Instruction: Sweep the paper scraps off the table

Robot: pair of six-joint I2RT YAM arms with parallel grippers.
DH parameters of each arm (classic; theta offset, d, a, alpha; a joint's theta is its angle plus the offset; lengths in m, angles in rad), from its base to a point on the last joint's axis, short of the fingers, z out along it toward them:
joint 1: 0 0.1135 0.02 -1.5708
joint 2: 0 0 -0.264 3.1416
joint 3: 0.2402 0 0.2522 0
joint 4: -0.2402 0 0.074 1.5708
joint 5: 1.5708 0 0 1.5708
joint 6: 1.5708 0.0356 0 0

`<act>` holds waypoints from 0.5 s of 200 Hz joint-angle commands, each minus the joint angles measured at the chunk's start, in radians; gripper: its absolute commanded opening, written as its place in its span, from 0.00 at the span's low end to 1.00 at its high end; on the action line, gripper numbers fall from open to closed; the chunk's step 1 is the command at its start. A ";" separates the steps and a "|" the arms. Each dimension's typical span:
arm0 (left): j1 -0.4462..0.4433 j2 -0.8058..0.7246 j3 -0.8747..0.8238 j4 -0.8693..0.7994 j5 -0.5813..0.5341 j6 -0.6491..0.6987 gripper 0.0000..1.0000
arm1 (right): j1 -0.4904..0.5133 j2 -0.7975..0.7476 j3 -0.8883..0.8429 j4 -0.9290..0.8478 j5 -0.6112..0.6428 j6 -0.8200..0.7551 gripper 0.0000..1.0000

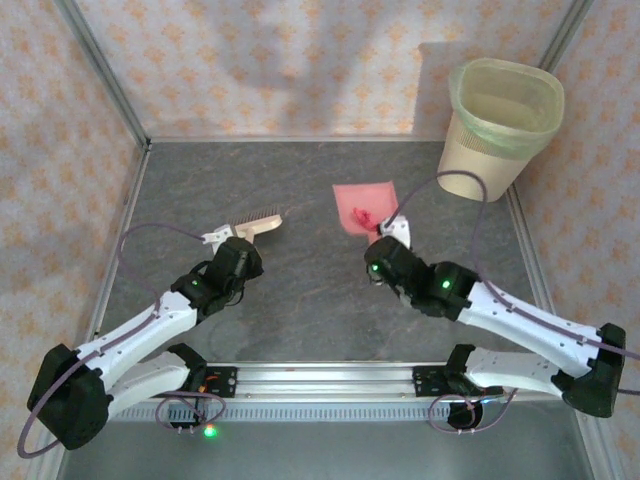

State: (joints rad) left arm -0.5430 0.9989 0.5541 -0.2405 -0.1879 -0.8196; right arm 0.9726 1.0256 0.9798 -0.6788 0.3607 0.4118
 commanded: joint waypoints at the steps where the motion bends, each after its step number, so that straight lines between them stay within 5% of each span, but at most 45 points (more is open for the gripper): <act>1: 0.001 0.011 -0.003 0.050 -0.008 -0.022 0.00 | -0.071 0.009 0.133 -0.133 0.098 -0.047 0.00; 100: 0.001 -0.029 0.002 0.028 -0.004 -0.016 0.00 | -0.724 0.328 0.768 -0.206 -0.277 -0.041 0.00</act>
State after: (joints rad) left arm -0.5430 0.9966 0.5541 -0.2356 -0.1646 -0.8310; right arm 0.3420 1.2762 1.6123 -0.8242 0.1951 0.3443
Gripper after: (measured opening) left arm 0.241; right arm 0.185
